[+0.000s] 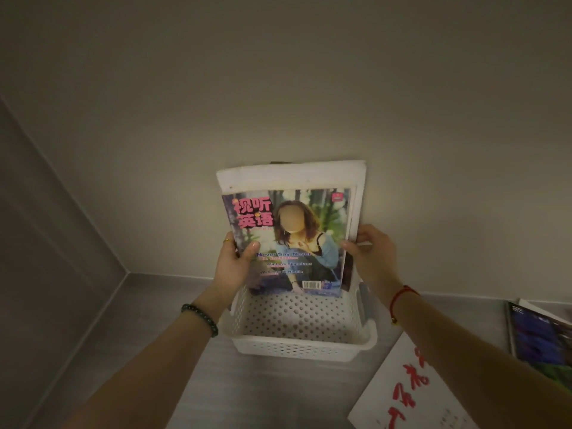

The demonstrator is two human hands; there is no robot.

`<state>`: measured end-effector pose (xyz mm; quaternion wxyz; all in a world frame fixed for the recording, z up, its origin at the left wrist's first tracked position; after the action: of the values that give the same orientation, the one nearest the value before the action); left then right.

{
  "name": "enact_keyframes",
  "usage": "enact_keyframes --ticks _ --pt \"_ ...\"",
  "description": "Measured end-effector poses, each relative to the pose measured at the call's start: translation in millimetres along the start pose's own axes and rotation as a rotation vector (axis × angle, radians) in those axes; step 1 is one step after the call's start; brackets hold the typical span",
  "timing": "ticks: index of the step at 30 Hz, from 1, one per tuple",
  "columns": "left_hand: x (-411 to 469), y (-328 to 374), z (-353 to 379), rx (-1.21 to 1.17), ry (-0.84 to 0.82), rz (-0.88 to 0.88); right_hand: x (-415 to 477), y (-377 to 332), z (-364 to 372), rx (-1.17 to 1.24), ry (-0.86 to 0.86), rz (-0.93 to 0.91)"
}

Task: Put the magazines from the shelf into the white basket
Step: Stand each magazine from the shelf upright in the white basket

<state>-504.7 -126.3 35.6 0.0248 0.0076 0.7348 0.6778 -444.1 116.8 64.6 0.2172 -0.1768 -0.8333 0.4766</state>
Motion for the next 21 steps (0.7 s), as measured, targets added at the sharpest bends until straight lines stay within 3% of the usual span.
enact_keyframes --ticks 5,9,11,16,19,21 --pt "0 0 8 0.162 -0.039 0.0 -11 17 6 0.01 -0.063 0.028" --pt "-1 0 3 0.19 0.065 -0.057 -9 16 9 -0.084 -0.241 0.059" --pt "-6 0 -1 0.153 0.139 -0.059 -9 15 2 -0.137 -0.298 0.07" --pt "-42 7 -4 0.084 0.301 0.042 -23 21 -57 -0.114 -0.249 0.072" --pt "-82 13 9 -0.056 0.281 0.092 -46 39 -101 -0.155 -0.237 0.085" --pt "-112 5 25 -0.115 0.221 0.012 -65 57 -129 -0.147 -0.24 0.127"
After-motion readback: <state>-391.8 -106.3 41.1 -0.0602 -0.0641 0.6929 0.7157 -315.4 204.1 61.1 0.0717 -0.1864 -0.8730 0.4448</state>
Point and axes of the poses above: each hand's wrist, its own x-axis towards the middle knuckle, its own z-axis out of the palm, y = z × x, the point moved 5 cm from there along x, towards the middle knuckle, and after that the axes turned 1 degree about x, right-handed, at the moved point
